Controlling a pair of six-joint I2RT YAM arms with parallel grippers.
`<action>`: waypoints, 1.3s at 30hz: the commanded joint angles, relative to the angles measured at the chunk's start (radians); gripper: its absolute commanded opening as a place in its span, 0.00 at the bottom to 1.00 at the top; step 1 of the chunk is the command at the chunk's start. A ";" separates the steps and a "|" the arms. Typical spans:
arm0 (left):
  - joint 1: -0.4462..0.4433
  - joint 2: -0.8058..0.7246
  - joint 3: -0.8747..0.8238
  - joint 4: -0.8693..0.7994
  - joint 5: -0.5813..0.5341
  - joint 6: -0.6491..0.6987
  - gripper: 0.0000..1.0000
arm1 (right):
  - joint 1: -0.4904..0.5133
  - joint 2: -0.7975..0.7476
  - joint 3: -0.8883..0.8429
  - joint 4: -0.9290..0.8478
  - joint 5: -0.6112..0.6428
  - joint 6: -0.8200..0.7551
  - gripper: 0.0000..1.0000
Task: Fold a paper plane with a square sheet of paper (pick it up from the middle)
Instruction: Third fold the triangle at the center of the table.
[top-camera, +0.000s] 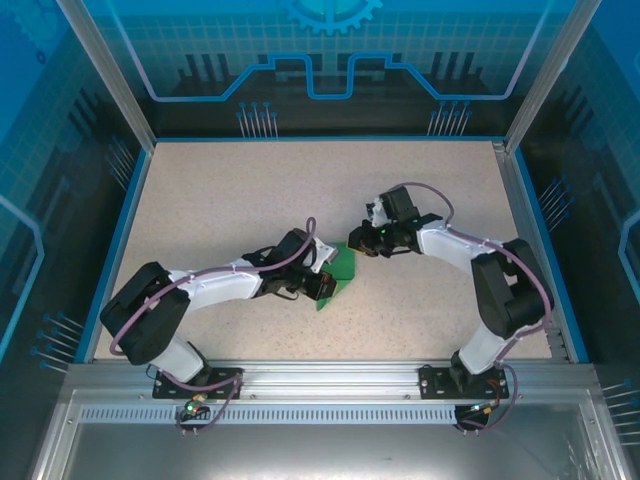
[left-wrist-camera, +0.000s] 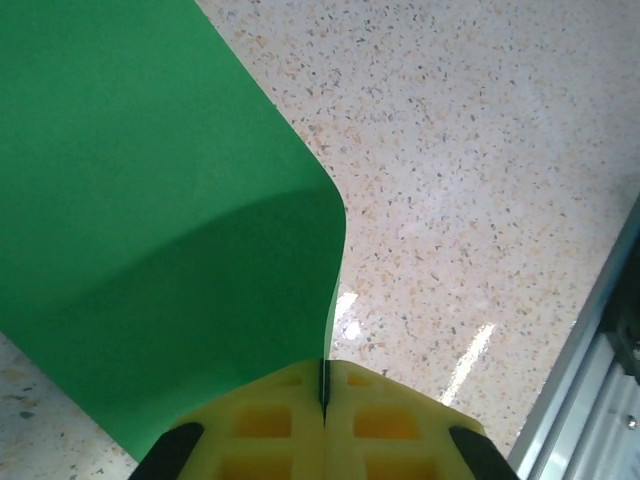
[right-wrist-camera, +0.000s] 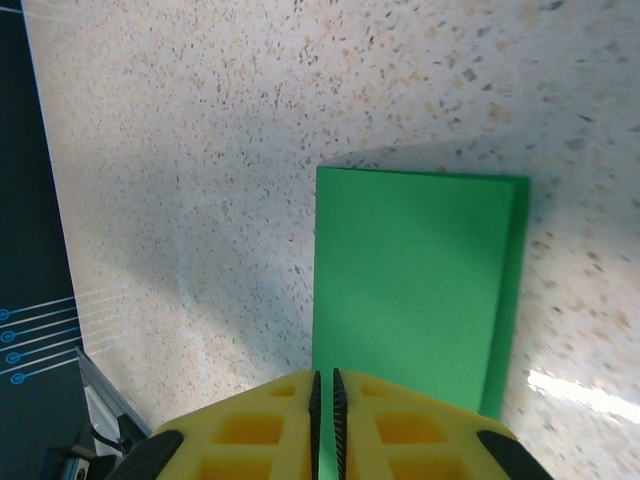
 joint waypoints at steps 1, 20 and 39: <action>0.022 0.012 -0.026 0.034 0.097 -0.031 0.00 | 0.027 0.082 0.060 -0.055 -0.032 -0.035 0.12; 0.117 0.084 0.008 -0.005 0.184 -0.022 0.02 | 0.068 0.299 0.116 -0.114 0.084 -0.124 0.10; 0.153 0.135 0.061 -0.089 0.110 0.023 0.07 | 0.071 0.311 0.142 -0.160 0.112 -0.148 0.11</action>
